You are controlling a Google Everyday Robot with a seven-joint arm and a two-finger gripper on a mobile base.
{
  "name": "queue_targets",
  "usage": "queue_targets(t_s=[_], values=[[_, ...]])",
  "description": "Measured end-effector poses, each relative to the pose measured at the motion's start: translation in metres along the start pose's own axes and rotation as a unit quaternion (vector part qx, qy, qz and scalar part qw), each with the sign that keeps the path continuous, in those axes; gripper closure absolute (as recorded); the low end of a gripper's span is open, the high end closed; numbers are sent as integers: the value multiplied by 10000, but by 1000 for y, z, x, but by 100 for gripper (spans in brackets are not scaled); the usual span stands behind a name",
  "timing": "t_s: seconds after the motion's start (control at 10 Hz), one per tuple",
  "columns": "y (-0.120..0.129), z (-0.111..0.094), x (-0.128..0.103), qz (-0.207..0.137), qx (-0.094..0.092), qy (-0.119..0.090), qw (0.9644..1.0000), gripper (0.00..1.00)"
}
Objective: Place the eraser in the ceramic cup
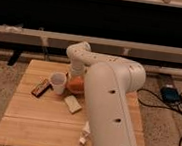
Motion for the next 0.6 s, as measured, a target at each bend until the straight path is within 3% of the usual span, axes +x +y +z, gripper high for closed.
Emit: queue_targets(t_s=[0.2, 0.4, 0.6], values=[[0, -33, -7, 128, 370, -236, 9990, 35], [4, -80, -13, 293, 755, -705, 9942, 35], [10, -119, -14, 387, 988, -1152, 9877, 35]])
